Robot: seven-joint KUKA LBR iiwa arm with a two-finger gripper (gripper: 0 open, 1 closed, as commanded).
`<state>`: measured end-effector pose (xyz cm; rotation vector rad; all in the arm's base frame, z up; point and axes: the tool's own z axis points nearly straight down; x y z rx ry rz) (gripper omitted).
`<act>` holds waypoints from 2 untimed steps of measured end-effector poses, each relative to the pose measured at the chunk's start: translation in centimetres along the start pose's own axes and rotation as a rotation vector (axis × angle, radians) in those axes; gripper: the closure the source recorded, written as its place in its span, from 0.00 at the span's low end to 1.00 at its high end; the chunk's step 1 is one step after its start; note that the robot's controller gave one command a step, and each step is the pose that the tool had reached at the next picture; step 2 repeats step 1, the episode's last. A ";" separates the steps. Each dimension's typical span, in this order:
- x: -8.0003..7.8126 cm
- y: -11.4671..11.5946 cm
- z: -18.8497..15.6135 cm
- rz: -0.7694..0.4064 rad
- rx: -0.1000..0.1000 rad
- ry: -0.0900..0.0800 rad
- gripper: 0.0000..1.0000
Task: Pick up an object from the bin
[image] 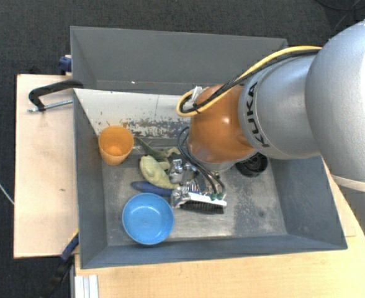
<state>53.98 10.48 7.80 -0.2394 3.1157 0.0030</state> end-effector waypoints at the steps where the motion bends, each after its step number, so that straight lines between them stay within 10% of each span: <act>1: 0.7 -5.1 -14.5 -0.197 0.001 0.004 1.00; 2: 0.7 -5.1 -14.5 -0.197 0.001 0.004 1.00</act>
Offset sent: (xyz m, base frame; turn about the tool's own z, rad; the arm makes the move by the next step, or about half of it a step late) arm -0.0038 -0.0512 0.1401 -0.1996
